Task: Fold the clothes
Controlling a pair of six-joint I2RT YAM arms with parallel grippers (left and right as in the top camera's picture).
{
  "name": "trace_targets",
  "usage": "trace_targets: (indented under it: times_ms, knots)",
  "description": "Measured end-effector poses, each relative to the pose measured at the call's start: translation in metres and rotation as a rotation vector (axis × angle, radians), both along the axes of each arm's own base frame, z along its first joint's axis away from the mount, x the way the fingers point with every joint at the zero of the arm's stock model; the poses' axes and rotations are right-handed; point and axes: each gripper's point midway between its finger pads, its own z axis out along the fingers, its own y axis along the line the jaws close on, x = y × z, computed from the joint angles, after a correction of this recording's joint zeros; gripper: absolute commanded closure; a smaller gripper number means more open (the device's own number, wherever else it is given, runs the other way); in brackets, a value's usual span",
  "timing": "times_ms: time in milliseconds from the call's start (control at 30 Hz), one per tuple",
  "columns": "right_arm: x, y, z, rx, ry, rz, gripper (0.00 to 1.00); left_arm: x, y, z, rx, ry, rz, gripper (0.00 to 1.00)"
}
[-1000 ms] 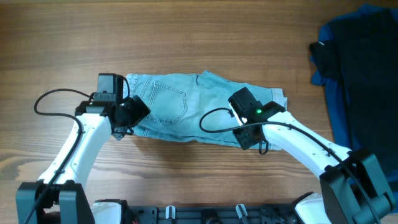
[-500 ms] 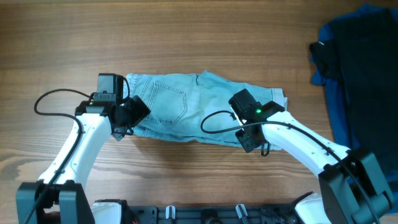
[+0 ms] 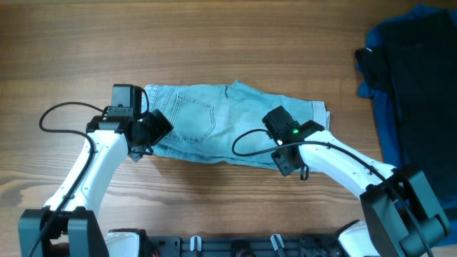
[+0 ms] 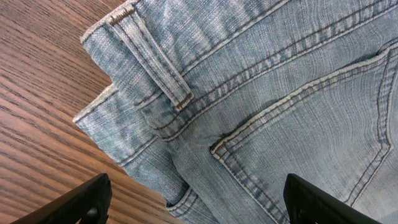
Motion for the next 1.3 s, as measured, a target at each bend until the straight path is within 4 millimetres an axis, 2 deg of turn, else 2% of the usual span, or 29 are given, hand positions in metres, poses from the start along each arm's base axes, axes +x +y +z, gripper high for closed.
trace_targets:
  times_ms: [300, 467, 667, 800, 833, 867, 1200, 1300]
  knots:
    - [0.006, 0.001, 0.008, -0.01, -0.01, -0.007, 0.41, 0.0, 0.0, 0.0, 0.0, 0.0, 0.0, 0.11]
    - [0.018, 0.008, 0.009, 0.019, -0.059, -0.008, 0.43, -0.001, 0.0, 0.0, 0.0, 0.003, 0.0, 0.11]
    - [0.021, 0.009, 0.01, 0.02, -0.074, -0.015, 0.61, -0.002, 0.0, -0.001, 0.0, 0.008, 0.0, 0.12]
    - [0.022, 0.009, 0.01, 0.023, -0.078, -0.023, 0.8, -0.002, 0.0, -0.001, 0.0, 0.008, 0.0, 0.12]
    - [0.022, 0.009, 0.01, 0.022, -0.079, -0.022, 0.93, -0.002, 0.0, -0.001, 0.0, 0.008, 0.0, 0.13]
    - [0.022, 0.009, 0.01, 0.021, -0.079, -0.021, 0.96, -0.002, 0.0, -0.001, 0.0, 0.008, 0.0, 0.16]
    - [0.023, 0.008, 0.01, 0.018, -0.082, -0.022, 0.96, -0.001, 0.002, -0.001, 0.01, 0.004, 0.006, 0.17]
    - [0.023, 0.008, 0.01, 0.017, -0.082, -0.022, 0.96, -0.001, 0.007, -0.001, 0.04, 0.002, 0.013, 0.22]
